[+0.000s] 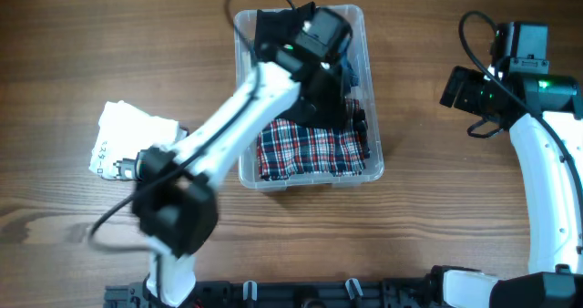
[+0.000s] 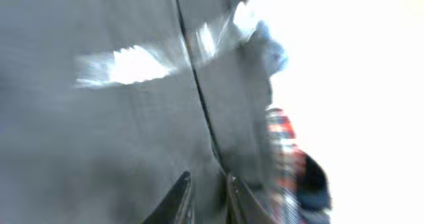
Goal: Pack container
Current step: 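Press the black garment down in the bin, then release with the left gripper, then move the left gripper to the white graphic t-shirt and grasp it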
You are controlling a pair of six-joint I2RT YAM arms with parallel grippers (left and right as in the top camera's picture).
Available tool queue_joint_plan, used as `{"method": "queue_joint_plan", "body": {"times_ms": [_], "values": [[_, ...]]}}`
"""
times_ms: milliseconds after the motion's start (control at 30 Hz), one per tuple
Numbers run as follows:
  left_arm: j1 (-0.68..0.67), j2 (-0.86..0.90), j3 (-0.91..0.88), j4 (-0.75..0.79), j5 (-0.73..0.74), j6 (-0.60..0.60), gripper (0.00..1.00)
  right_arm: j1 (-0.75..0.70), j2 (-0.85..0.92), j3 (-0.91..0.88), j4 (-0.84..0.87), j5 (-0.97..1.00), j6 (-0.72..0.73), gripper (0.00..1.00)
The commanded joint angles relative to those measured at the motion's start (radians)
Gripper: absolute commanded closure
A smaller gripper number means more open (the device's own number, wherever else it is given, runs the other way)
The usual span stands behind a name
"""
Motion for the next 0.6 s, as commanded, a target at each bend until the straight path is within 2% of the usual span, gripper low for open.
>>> {"method": "queue_joint_plan", "body": {"times_ms": [0,100,200,267,433,567], "values": [[0.117,-0.237,0.03,-0.061,-0.06,-0.007,0.77,0.0,-0.015,0.012,0.003,0.003,-0.008,0.0],[0.251,-0.349,0.03,-0.182,-0.059,-0.019,0.66,0.0,-0.015,0.012,0.003,0.003,-0.008,0.0],[0.383,-0.404,0.03,-0.306,-0.059,-0.061,0.34,0.0,-0.015,0.012,0.003,0.003,-0.008,0.0],[0.463,-0.418,0.03,-0.388,-0.059,-0.061,0.18,0.0,-0.015,0.012,0.003,0.003,-0.009,0.0],[0.692,-0.417,0.003,-0.541,-0.063,-0.099,0.15,0.0,-0.015,0.012,0.003,0.003,-0.008,0.0],[0.821,-0.417,-0.061,-0.534,-0.073,-0.153,0.14,0.0,-0.015,0.012,0.003,0.003,-0.008,0.0]]}}
